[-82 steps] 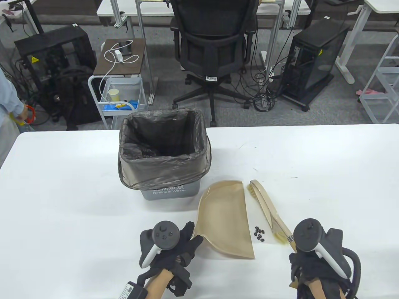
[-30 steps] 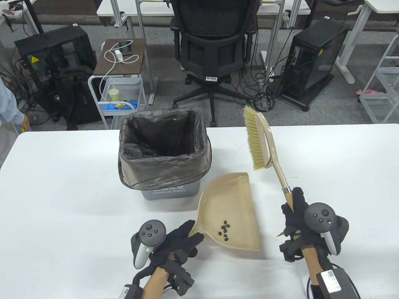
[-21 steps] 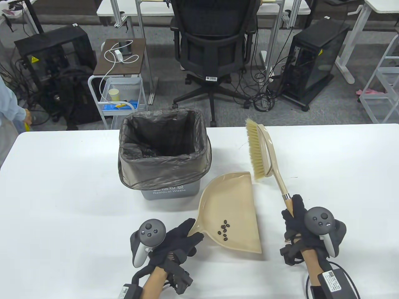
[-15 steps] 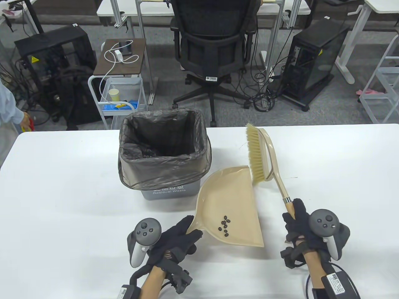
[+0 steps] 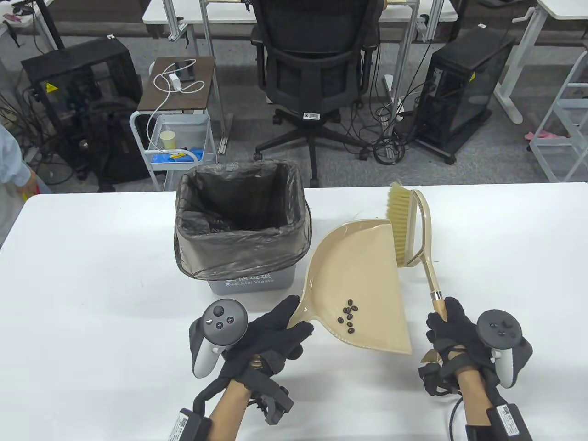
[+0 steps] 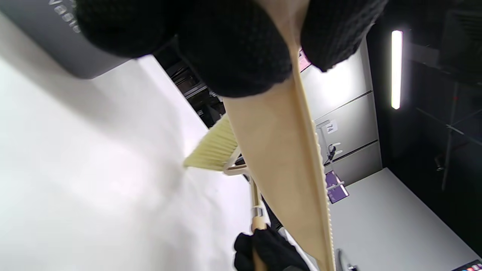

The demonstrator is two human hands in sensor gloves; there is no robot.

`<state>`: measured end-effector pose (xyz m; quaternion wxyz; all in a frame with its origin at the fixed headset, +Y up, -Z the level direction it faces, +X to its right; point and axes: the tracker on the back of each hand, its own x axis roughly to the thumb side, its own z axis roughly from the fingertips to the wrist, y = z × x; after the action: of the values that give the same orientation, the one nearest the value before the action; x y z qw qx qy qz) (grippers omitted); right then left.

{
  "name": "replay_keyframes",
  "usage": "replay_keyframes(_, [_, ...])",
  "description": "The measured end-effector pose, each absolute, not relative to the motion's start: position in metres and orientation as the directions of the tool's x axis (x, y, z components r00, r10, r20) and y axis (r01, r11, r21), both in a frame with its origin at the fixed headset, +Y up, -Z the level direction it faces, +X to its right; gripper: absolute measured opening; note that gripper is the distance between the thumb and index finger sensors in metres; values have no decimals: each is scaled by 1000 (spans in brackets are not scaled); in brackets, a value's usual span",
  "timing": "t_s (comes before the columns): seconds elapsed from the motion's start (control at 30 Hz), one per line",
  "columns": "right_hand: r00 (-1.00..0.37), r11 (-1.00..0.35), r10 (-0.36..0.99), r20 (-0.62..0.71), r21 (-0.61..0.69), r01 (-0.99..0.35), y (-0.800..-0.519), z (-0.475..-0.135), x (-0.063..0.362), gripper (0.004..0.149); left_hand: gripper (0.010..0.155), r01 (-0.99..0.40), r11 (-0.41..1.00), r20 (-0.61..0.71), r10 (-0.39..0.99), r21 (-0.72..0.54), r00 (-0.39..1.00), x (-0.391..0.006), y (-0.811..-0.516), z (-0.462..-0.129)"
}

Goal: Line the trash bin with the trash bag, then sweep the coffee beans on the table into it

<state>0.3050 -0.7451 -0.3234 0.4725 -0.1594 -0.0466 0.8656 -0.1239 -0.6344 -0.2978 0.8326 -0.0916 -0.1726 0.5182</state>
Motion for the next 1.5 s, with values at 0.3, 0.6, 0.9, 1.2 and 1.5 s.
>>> replay_keyframes(0.3, [-480,-522,850,-217,-226,-822,-745,-320,305,69,69,-903,375,206,920,-209,334,-135,-573,-300])
replay_keyframes(0.6, [-477,-517,853,-213,-215,-828,-745,-320,304,68,68,-912,390,193,892,128,409,-172,-526,-309])
replay_keyframes(0.9, [-481,-519,852,-206,-213,-828,-745,-320,304,68,67,-858,374,37,910,353,413,-210,-538,-325])
replay_keyframes(1.2, [-489,-526,848,-205,-204,-826,-745,-320,304,68,66,-596,639,-104,719,486,687,-203,-527,-339])
replay_keyframes(1.5, [-488,-523,849,-200,-200,-828,-745,-320,304,68,63,-341,790,-121,458,509,881,-172,-526,-345])
